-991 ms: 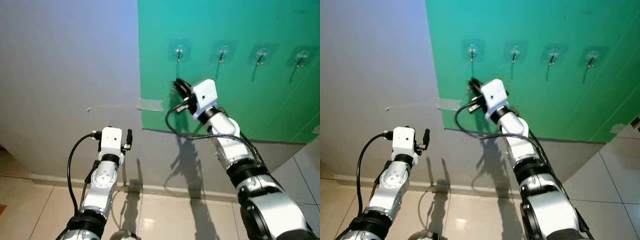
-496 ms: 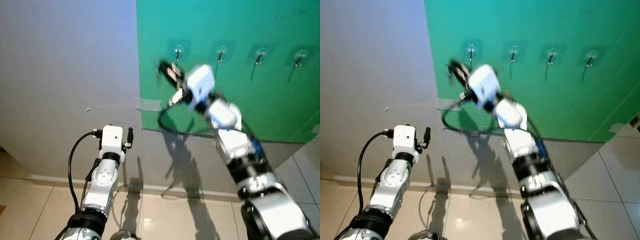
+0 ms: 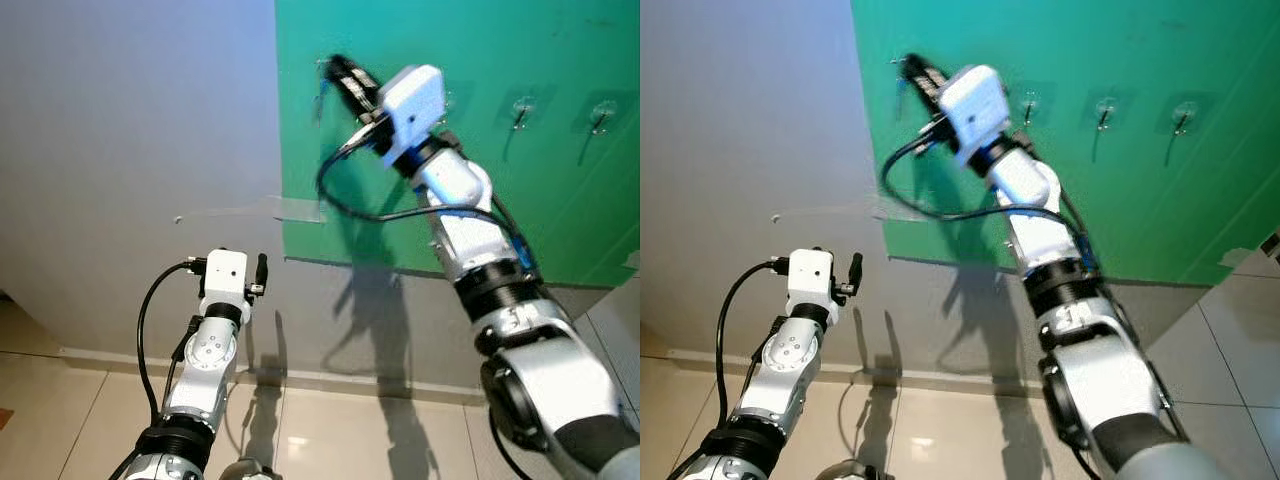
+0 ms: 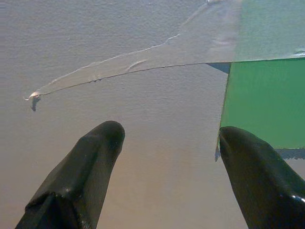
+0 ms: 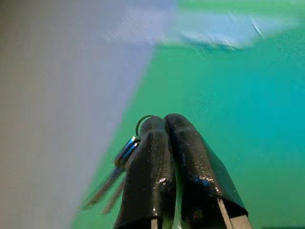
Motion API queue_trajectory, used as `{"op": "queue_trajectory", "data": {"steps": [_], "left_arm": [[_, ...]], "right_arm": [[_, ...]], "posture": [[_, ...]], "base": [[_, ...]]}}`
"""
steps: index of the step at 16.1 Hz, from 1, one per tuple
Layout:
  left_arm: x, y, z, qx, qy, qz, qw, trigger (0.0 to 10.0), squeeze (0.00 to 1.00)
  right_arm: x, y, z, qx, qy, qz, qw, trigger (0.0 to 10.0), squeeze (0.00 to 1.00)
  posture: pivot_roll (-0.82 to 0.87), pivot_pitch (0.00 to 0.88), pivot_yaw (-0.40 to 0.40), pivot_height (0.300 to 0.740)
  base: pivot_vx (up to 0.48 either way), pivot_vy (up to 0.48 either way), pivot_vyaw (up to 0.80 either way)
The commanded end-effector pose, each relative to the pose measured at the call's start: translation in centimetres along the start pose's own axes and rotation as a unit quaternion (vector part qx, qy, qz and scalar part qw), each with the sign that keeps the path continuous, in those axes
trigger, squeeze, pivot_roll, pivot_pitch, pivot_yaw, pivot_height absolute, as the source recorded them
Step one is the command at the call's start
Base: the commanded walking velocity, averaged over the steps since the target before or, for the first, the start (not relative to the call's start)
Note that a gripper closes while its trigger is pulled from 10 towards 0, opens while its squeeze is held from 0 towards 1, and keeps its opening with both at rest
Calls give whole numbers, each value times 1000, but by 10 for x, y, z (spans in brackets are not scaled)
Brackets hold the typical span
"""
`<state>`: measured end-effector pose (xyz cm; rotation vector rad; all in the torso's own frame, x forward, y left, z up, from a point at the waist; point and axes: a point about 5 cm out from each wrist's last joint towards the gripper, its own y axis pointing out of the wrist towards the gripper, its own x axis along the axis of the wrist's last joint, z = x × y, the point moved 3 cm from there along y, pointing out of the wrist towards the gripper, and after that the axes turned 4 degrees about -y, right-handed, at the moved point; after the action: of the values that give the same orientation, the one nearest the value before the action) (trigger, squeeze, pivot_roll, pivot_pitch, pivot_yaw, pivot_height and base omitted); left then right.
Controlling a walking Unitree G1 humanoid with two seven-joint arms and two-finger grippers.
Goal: Hang keys on a hook
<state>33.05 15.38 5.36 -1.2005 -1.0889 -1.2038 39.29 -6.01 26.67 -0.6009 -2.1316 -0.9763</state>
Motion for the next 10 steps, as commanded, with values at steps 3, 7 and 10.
{"op": "queue_trajectory", "data": {"steps": [3,7,10], "left_arm": [[1,0,0,-2,5,1,1000,10000,0],[0,0,1,-5,7,2,1000,10000,0],[-1,-2,1,-5,8,4,1000,10000,0]], "right_arm": [[-17,-6,-12,-28,0,44,999,0,0],[-51,-24,-12,-52,24,116,992,0,0],[-69,-39,-4,-57,45,152,986,0,0]], "posture": [[15,0,-17,740],[12,0,-8,740],[13,0,-7,740]], "base": [[0,0,0],[0,0,0],[0,0,0]]}}
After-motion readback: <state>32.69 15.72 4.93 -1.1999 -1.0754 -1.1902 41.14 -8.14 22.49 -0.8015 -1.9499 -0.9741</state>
